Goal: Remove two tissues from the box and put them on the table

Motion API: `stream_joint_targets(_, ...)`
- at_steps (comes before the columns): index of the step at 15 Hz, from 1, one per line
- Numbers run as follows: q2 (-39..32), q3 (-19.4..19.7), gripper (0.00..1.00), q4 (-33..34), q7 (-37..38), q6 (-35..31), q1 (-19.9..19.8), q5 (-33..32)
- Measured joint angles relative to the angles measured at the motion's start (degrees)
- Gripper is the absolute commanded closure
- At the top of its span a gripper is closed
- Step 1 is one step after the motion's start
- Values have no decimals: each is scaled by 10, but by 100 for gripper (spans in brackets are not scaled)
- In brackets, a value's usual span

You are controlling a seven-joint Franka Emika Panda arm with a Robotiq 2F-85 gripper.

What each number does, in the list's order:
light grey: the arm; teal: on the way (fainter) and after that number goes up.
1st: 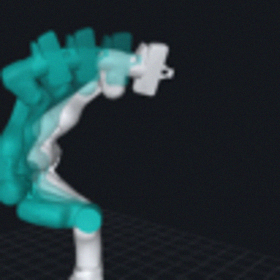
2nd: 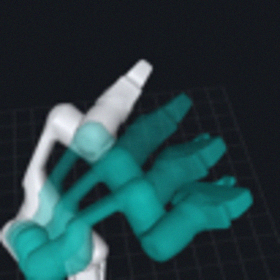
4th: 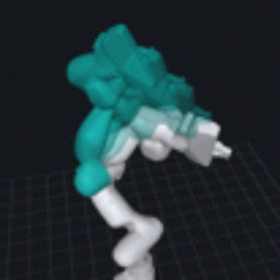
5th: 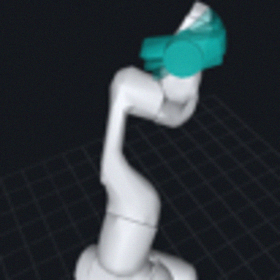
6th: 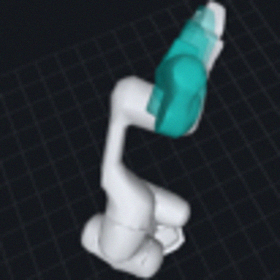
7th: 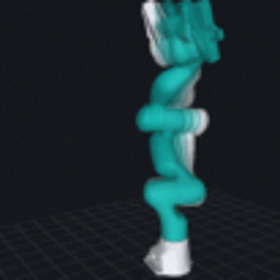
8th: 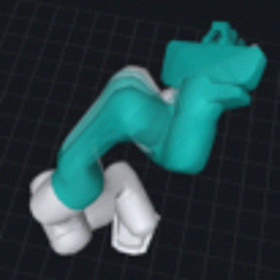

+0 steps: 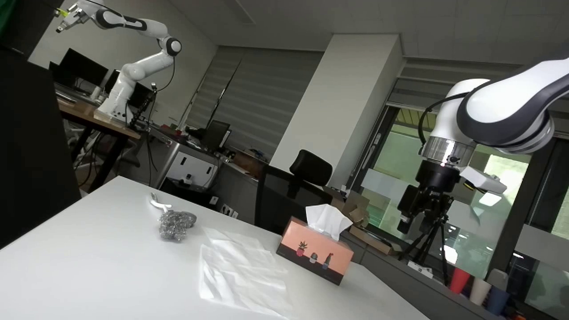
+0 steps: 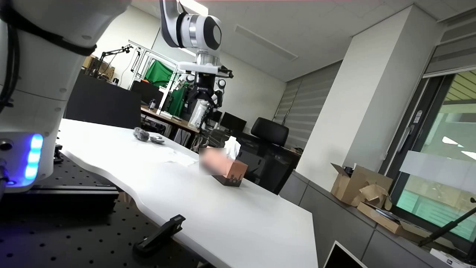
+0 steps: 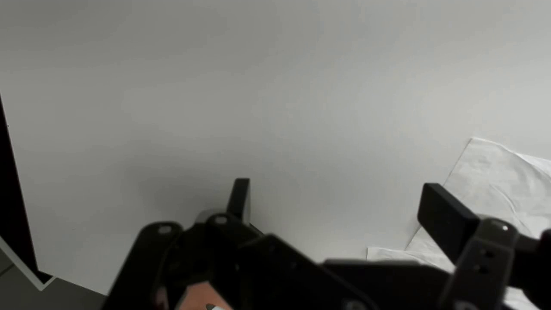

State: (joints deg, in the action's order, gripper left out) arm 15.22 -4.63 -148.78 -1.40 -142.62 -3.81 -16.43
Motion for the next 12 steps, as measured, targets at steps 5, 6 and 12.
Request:
stream_joint_targets(5, -1, 0, 0, 0, 0, 0, 0, -3)
stream_joint_targets(6, -3, 1, 0, 1, -1, -3, 0, -6)
stream_joint_targets(12, -68, 41, 0, 35, -89, -100, -1, -5)
